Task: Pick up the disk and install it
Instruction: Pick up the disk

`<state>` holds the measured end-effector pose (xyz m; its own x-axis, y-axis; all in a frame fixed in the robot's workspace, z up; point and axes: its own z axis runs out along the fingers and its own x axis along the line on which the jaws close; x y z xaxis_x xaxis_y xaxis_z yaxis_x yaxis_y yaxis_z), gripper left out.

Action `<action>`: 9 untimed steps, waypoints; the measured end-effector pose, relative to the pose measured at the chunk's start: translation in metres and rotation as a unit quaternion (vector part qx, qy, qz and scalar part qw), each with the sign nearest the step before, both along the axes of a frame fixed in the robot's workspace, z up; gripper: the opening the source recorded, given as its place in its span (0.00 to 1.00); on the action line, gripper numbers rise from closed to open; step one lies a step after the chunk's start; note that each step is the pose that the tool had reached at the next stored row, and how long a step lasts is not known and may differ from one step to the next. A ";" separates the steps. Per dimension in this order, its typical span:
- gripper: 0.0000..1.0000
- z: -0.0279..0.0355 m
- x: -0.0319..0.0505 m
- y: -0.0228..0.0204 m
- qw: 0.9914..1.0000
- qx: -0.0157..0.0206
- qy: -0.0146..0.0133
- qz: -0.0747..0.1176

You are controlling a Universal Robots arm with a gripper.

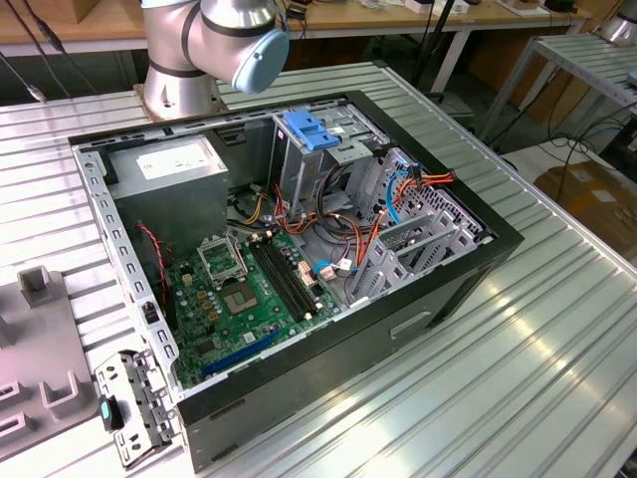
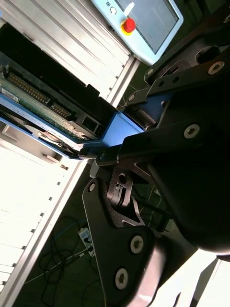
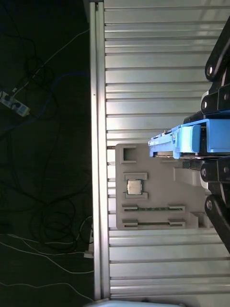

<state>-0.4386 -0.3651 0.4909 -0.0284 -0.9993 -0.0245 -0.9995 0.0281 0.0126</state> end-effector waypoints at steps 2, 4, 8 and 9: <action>0.37 0.0000 0.0014 0.0000 1.000 0.000 0.000 0.000; 0.37 0.0000 0.0027 0.0000 1.000 0.000 0.000 0.000; 0.37 0.0000 0.0070 0.0000 1.000 0.000 0.000 0.000; 0.37 0.0000 0.0079 0.0000 1.000 0.000 0.000 0.000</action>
